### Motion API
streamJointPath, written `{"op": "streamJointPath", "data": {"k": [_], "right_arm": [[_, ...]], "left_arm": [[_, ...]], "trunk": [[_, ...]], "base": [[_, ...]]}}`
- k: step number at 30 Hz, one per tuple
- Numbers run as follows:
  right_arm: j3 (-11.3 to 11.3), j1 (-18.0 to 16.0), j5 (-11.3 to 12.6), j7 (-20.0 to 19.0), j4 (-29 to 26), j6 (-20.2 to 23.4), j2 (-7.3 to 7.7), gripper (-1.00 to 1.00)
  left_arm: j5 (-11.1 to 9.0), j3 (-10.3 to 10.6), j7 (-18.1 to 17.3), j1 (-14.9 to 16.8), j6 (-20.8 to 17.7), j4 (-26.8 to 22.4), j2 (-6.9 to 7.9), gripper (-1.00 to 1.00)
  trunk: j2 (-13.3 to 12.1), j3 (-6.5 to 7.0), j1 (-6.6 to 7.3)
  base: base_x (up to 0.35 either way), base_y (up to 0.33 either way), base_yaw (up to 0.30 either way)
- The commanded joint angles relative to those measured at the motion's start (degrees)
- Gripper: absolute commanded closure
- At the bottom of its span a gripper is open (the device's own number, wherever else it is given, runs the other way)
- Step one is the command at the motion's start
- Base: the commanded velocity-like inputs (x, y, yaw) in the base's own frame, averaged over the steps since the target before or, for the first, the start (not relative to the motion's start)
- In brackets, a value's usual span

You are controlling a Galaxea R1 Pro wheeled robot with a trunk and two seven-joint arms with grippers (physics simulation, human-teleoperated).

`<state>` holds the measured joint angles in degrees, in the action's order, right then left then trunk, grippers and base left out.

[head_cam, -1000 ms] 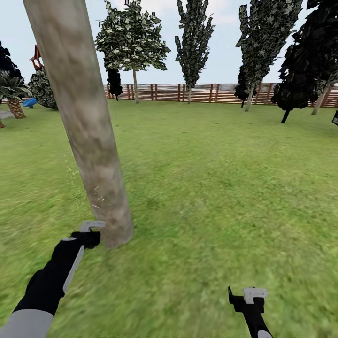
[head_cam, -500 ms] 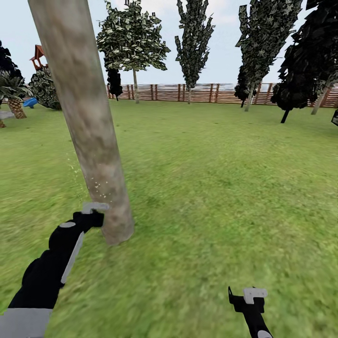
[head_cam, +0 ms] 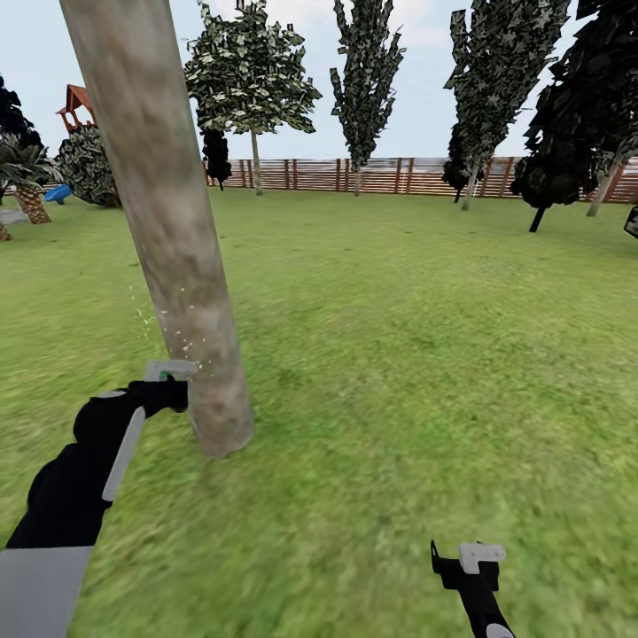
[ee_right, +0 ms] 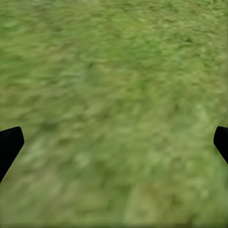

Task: In the garden, pick up the pesticide atomizer on the floor and spray pesticide onto both trees until each tree trunk is fully covered.

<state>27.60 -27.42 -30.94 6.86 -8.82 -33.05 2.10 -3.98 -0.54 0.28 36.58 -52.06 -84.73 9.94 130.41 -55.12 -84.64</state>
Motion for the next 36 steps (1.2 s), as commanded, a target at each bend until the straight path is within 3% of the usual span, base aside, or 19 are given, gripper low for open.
{"op": "streamJointPath", "data": {"k": [1,3,7,10,13,16,18,20,23,25,27,28,36], "right_arm": [[0.0,0.0,0.0,0.0,0.0,0.0,0.01,-1.00],[0.0,0.0,0.0,0.0,0.0,0.0,-0.01,-1.00],[0.0,0.0,0.0,0.0,0.0,0.0,0.00,-1.00],[0.0,0.0,0.0,0.0,0.0,0.0,-0.02,-1.00],[0.0,0.0,0.0,0.0,0.0,0.0,-0.06,-1.00],[0.0,0.0,0.0,0.0,0.0,0.0,-0.05,-1.00],[0.0,0.0,0.0,0.0,0.0,0.0,-0.07,-1.00],[0.0,0.0,0.0,0.0,-0.1,0.0,-0.08,-1.00],[0.0,0.0,0.0,0.0,-0.1,0.0,-0.08,-1.00],[0.0,0.0,0.0,0.0,-0.1,0.0,-0.08,-1.00],[0.0,0.0,0.0,0.0,-0.1,0.0,-0.08,-1.00],[0.0,0.0,0.0,0.0,-0.1,0.0,-0.08,-1.00],[0.0,0.0,0.0,-0.1,-0.1,0.0,-0.08,-1.00]], "left_arm": [[0.1,0.3,0.0,1.5,-1.6,0.0,0.19,1.00],[0.1,-0.7,-0.1,3.8,-2.9,0.0,1.11,1.00],[0.3,-5.4,-2.7,4.0,-3.3,0.0,3.78,1.00],[1.9,-2.9,-3.6,3.0,-3.2,0.1,4.00,1.00],[4.2,-0.5,-3.4,-1.2,-2.7,0.3,3.46,1.00],[4.7,0.1,-1.8,-2.9,-2.4,1.4,2.76,1.00],[4.7,0.2,1.9,-3.4,-2.2,4.6,2.59,1.00],[4.5,0.2,3.5,-3.7,-1.8,9.0,2.55,1.00],[4.5,-0.2,4.6,-4.0,5.2,15.7,2.57,1.00],[4.5,-1.4,5.0,-4.0,6.7,17.2,2.58,1.00],[4.5,-5.8,5.3,-4.0,7.8,18.3,2.59,1.00],[4.6,-6.6,5.3,-4.0,7.9,18.4,2.61,1.00],[4.5,-7.9,8.2,-4.0,8.1,18.6,2.46,1.00]], "trunk": [[0.0,0.00,0.00],[0.0,0.00,0.00],[0.0,0.00,0.00],[0.0,0.00,0.00],[0.0,0.00,0.00],[0.0,0.00,0.00],[0.0,0.00,0.00],[0.0,0.00,0.00],[0.0,0.00,0.00],[0.0,0.00,0.00],[0.0,0.00,0.00],[0.0,0.00,0.00],[0.0,0.00,0.00]], "base": [[0.000,0.000,0.000],[0.000,0.000,0.000],[0.000,0.000,0.000],[0.000,0.000,0.000],[0.000,-0.007,0.000],[0.000,-0.179,0.000],[0.000,-0.255,0.000],[0.000,-0.267,0.000],[0.000,-0.272,0.000],[0.000,-0.273,0.000],[0.054,-0.273,0.000],[0.107,-0.272,0.000],[0.142,-0.267,0.079]]}}
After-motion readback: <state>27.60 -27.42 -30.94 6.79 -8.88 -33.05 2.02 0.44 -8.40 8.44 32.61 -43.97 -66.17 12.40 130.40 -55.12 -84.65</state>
